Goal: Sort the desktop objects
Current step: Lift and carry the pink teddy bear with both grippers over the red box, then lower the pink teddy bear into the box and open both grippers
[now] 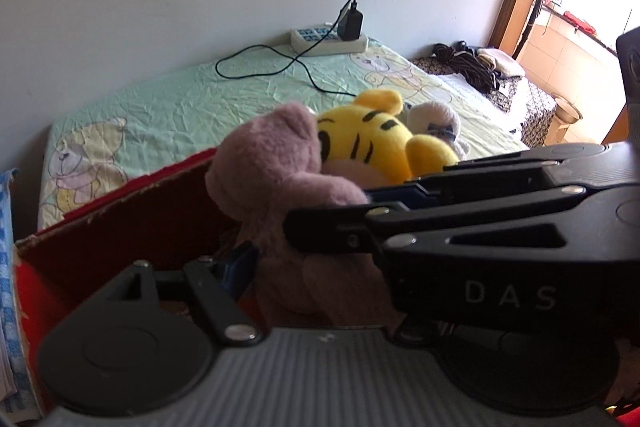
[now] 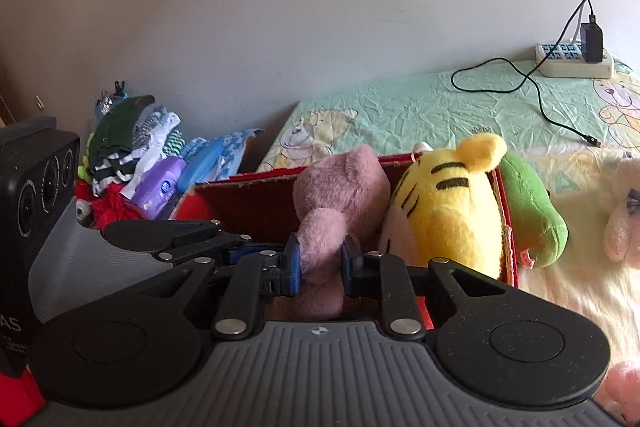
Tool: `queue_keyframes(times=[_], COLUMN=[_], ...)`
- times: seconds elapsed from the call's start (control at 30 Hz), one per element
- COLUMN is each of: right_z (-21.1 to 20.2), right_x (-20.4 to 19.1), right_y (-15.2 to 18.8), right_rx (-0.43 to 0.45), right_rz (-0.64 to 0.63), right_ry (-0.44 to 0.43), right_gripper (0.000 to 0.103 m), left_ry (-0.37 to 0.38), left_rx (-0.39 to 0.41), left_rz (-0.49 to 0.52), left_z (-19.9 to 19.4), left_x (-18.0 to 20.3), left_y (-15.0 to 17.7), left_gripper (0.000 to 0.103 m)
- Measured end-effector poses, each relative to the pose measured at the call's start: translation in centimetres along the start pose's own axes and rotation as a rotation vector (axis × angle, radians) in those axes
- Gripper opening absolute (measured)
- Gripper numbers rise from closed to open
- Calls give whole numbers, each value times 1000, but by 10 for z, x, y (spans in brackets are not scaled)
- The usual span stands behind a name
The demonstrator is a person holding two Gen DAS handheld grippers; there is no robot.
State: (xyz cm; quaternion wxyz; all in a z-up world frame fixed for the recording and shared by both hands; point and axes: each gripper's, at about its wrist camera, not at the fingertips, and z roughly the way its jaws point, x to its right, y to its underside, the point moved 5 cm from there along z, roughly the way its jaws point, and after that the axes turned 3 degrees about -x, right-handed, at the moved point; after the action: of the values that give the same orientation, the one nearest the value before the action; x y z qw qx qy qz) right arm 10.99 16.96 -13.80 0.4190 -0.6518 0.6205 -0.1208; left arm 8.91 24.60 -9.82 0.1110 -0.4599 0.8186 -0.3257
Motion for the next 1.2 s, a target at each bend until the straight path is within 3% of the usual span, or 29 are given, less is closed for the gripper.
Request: queue_keyframes(times=[0.33,0.5,0.7,1.2], right_z=[28,25,15,5], right_x=[4,3,1,6], right_y=[7,7,5,9], right_rx=[-49,-48,-23,-35], right_rz=[47,43,21,71], right_ry=[49,52,66,42], right_gripper=[20,20,21,19], left_ry=[5,1,13,80], left_rx=[-111,-117,-100,-95], left_rz=[-32,-30,-68,-135], left_z=[26,24,13,12], left_x=[-13,-13,-18,-15], left_y=[9,11,12,17], left_gripper=[70,71,82,85])
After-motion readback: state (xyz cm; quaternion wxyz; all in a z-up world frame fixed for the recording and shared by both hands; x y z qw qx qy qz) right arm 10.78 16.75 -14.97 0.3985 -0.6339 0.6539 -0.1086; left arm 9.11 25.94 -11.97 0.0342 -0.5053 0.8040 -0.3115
